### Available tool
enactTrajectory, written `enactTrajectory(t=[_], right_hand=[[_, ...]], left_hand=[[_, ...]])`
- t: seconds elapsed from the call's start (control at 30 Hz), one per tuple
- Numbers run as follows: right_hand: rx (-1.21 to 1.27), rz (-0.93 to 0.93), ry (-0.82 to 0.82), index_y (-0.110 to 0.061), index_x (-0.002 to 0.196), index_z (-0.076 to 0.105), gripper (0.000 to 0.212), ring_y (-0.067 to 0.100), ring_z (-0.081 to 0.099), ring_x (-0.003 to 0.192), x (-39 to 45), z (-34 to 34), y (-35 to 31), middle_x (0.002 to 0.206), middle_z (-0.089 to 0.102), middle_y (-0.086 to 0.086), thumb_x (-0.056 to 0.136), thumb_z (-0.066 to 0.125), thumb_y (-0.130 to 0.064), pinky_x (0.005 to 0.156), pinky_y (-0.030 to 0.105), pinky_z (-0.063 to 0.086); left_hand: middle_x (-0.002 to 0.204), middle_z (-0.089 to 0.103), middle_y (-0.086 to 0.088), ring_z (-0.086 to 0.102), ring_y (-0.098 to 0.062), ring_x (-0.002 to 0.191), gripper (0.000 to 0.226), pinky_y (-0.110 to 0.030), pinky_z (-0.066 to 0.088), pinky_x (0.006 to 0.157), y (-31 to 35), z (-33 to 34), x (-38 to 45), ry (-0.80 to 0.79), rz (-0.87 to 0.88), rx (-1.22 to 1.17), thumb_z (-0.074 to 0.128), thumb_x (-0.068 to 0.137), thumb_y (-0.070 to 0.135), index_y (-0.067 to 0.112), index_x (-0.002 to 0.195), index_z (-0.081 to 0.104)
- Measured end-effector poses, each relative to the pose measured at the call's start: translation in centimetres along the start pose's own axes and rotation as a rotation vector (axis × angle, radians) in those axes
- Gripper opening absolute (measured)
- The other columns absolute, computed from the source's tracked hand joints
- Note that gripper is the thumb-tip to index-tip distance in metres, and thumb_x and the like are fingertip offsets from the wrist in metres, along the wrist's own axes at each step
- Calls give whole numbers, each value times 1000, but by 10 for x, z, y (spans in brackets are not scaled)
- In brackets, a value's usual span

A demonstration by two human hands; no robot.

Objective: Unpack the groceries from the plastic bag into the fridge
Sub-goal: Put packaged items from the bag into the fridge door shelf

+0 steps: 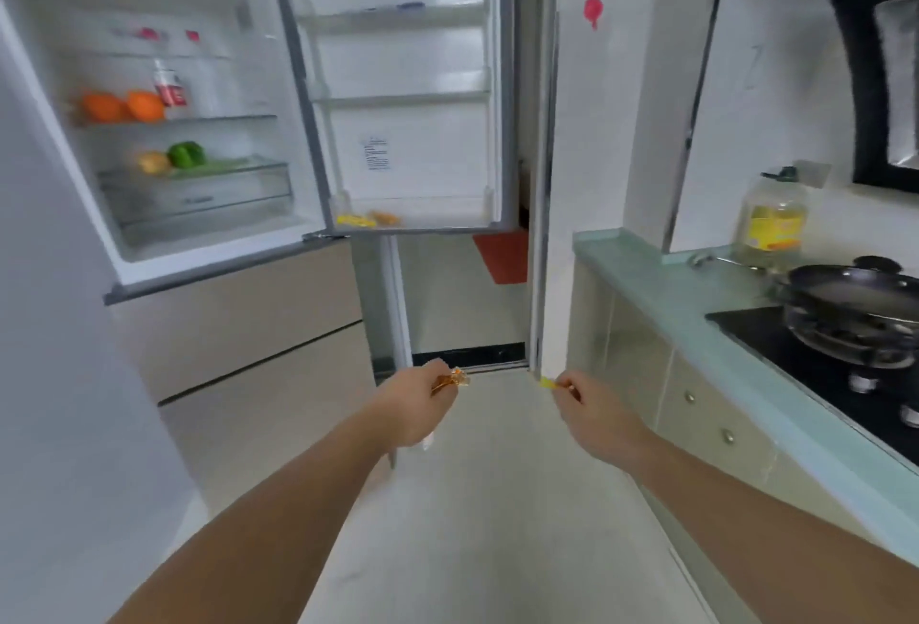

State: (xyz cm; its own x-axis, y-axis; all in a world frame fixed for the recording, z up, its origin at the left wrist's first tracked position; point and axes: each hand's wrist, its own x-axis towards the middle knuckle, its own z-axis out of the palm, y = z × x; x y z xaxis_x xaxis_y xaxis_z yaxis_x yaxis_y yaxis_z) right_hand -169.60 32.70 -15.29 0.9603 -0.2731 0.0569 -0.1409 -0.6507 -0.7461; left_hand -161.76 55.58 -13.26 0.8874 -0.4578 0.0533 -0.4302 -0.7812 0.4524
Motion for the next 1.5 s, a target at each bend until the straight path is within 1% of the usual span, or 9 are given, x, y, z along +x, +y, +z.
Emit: enactTrajectory(t=[0.17, 0.3, 0.43, 0.6, 0.73, 0.9, 1.1, 1.3, 1.5], right_hand=[[26, -164, -87, -13, 89, 59, 19, 8, 38, 48, 3, 81, -93, 59, 46, -4, 97, 48, -27, 45, 17, 31], [44, -255, -157, -19, 92, 61, 15, 8, 39, 50, 16, 129, -142, 61, 47, -6, 97, 49, -27, 42, 14, 29], [45, -298, -182, -21, 89, 62, 15, 11, 42, 52, 43, 163, -179, 60, 49, -5, 96, 53, -30, 47, 20, 31], [58, -379, -176, -15, 81, 59, 21, 12, 42, 54, 101, 204, -210, 60, 49, -5, 94, 56, -31, 54, 25, 32], [108, -396, -217, -21, 77, 56, 21, 13, 44, 53, 166, 229, -220, 59, 50, -5, 95, 52, -32, 54, 29, 33], [108, -374, -261, -10, 88, 58, 19, 17, 44, 57, 248, 240, -227, 64, 51, 0, 95, 48, -25, 54, 31, 32], [79, -386, -214, -18, 98, 56, 13, 16, 47, 59, 332, 217, -226, 70, 55, 2, 97, 46, -26, 54, 29, 34], [111, -311, -121, -22, 98, 52, 4, 10, 46, 59, 416, 187, -226, 73, 54, -2, 95, 52, -24, 53, 24, 33], [151, -259, 76, -24, 93, 59, 8, 12, 53, 62, 504, 156, -233, 82, 63, -4, 86, 59, -21, 53, 22, 42]], left_hand=[[78, 56, -2, 54, -26, 78, 32, -33, 41, 70, -91, -67, -57, 133, -117, -9, 40, 100, 42, 15, 101, 57], [76, 57, 0, 58, -26, 78, 30, -34, 45, 69, -151, -104, -83, 225, -200, -34, 42, 98, 47, 21, 90, 55], [82, 60, 0, 55, -19, 73, 31, -31, 42, 64, -190, -126, -80, 304, -249, -37, 44, 98, 45, 18, 107, 56], [83, 61, 1, 56, -14, 69, 29, -30, 43, 63, -228, -139, -47, 339, -302, -21, 44, 99, 45, 20, 111, 51], [78, 59, 2, 57, -14, 66, 24, -31, 46, 62, -253, -147, 1, 341, -343, -9, 43, 100, 41, 21, 113, 49], [77, 56, 1, 53, -14, 65, 15, -28, 45, 60, -268, -165, 77, 324, -389, -29, 46, 97, 30, 24, 110, 43], [77, 53, 6, 51, -11, 68, 12, -26, 40, 62, -272, -182, 179, 347, -260, 27, 47, 99, 27, 22, 109, 46], [97, 49, 7, 49, -6, 82, 13, -20, 36, 76, -275, -195, 299, 396, -49, 10, 55, 96, 26, 25, 109, 55], [103, 56, 2, 56, -16, 96, 23, -24, 40, 83, -266, -208, 430, 385, 140, -92, 58, 95, 23, 21, 117, 59]])
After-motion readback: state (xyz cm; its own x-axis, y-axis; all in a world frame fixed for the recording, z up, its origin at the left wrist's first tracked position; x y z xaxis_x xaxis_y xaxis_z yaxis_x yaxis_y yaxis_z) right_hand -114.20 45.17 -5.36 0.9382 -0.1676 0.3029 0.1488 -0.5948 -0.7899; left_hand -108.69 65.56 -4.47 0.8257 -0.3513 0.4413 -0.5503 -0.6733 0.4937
